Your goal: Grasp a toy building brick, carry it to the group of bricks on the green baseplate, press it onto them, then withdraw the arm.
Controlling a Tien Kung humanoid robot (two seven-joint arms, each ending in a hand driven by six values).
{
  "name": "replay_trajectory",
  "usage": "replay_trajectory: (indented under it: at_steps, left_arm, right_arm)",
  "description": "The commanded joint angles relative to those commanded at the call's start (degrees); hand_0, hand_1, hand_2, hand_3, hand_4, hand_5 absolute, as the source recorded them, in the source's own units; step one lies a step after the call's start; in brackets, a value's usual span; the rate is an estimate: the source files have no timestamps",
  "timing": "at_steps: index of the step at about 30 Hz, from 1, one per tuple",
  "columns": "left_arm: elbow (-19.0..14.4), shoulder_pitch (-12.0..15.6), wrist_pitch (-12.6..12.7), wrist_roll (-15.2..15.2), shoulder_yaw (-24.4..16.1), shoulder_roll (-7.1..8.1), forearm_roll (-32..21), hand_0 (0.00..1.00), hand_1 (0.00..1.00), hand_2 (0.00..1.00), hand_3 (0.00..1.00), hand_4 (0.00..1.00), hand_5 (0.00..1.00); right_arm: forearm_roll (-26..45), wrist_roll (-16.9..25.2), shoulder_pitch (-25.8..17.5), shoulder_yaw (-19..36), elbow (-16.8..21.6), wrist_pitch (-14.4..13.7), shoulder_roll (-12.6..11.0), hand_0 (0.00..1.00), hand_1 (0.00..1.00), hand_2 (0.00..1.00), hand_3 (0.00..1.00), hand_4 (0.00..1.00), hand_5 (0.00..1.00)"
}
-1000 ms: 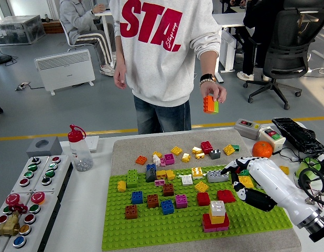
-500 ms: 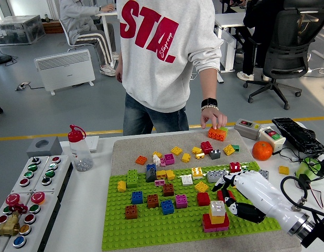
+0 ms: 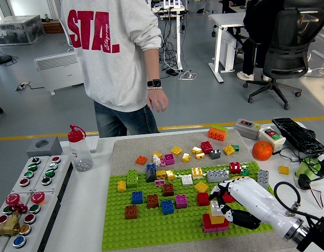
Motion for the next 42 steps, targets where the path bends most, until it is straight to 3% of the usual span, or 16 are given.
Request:
replay_trajectory:
  at_steps: [17, 42]
  left_arm:
    - [0.0, -0.1, 0.0, -0.1, 0.1, 0.01, -0.1, 0.665, 0.611, 0.566, 0.431, 0.240, 0.998]
    - [0.0, 0.1, 0.1, 0.2, 0.0, -0.05, 0.3, 0.665, 0.611, 0.566, 0.431, 0.240, 0.998]
  right_arm:
    - [0.8, 0.3, 0.4, -1.6, -2.4, 0.1, 0.4, 0.447, 0.528, 0.552, 0.543, 0.222, 0.134]
    - [1.2, 0.9, 0.1, -1.9, -2.6, 0.1, 0.3, 0.437, 0.523, 0.551, 0.543, 0.232, 0.127]
